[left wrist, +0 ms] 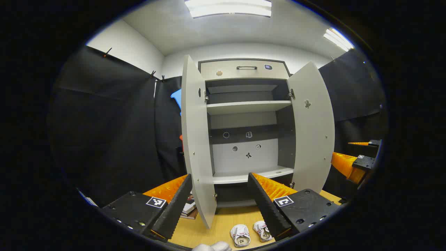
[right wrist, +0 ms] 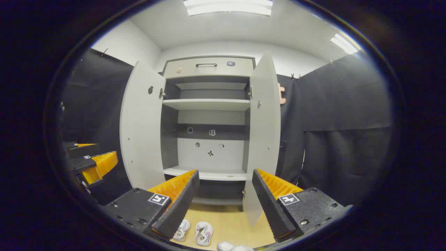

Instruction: Grab one shoe with the right hand and put it into the shoe cabinet, grab the other shoe with the left hand and put it into the shoe cabinet; then close the right door with the right hand and the left door with the left hand.

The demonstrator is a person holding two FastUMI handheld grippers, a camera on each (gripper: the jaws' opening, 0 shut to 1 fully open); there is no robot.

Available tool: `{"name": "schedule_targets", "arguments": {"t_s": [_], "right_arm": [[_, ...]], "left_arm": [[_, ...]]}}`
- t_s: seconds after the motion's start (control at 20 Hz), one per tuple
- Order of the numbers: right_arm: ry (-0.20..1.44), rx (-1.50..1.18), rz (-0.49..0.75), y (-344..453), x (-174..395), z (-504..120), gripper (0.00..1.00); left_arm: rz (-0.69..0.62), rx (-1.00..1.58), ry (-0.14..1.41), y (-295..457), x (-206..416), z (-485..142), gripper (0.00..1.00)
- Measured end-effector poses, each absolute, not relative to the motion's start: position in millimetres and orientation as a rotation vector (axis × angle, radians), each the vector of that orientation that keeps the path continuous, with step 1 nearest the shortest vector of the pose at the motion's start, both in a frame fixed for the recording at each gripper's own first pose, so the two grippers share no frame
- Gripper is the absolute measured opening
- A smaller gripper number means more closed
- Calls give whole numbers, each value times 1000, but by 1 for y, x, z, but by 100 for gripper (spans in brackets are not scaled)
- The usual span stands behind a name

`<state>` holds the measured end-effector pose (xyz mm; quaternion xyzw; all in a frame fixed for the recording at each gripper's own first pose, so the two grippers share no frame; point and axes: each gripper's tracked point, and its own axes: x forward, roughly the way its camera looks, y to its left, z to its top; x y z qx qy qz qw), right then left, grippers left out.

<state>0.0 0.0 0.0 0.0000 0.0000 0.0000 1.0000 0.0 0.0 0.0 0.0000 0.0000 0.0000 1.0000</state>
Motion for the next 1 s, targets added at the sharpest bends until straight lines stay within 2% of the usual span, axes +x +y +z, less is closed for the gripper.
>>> {"name": "schedule_targets", "arguments": {"t_s": [1.0], "right_arm": [[22, -15, -11, -2, -6, -7, 99]], "left_arm": [[-8, 6, 11, -3, -1, -2, 96]]}}
